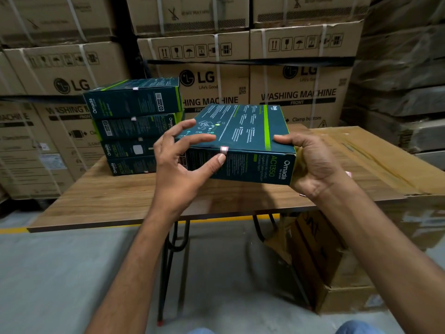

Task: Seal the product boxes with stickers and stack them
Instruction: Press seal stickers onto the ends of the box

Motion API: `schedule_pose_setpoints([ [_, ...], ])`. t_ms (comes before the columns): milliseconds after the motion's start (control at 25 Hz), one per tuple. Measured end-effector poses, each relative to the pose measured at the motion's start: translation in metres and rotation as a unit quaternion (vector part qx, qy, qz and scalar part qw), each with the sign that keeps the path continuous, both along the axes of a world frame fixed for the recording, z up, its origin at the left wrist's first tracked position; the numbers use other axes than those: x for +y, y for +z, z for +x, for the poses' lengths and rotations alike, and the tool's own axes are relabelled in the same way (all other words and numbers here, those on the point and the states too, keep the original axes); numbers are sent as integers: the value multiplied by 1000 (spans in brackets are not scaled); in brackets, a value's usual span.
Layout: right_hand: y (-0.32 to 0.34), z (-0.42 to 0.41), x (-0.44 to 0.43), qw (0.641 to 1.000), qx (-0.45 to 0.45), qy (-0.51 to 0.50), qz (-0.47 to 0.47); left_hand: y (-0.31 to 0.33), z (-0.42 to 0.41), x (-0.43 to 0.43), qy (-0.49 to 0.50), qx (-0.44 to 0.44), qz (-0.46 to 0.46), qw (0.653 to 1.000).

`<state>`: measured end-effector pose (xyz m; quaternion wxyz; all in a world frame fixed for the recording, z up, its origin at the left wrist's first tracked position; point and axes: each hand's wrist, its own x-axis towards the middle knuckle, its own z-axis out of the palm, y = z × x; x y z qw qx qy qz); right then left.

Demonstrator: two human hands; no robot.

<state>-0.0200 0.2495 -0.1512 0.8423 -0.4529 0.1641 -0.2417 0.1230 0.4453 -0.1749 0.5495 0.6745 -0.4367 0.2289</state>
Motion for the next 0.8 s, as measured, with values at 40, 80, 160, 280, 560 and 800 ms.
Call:
schedule_pose_setpoints([
  [40, -1, 1, 0, 1000, -3, -4, 6, -3, 0, -2, -1, 26, 3, 1000],
  [80, -2, 4, -1, 1000, -10, -7, 19, -6, -3, -5, 9, 65, -6, 998],
  [160, -2, 6, 0, 998, -28, -15, 49, -11, -16, -15, 24, 208, -74, 975],
  [280, -2, 10, 11, 998, -43, -15, 49, -8, -33, -30, -94, 473, -169, 860],
  [560, -23, 4, 16, 983, 110, 18, -147, 15, -25, -48, -80, 508, -246, 822],
  [800, -33, -9, -36, 836, 143, -215, -485, 9, -8, -34, -66, 443, -298, 843],
])
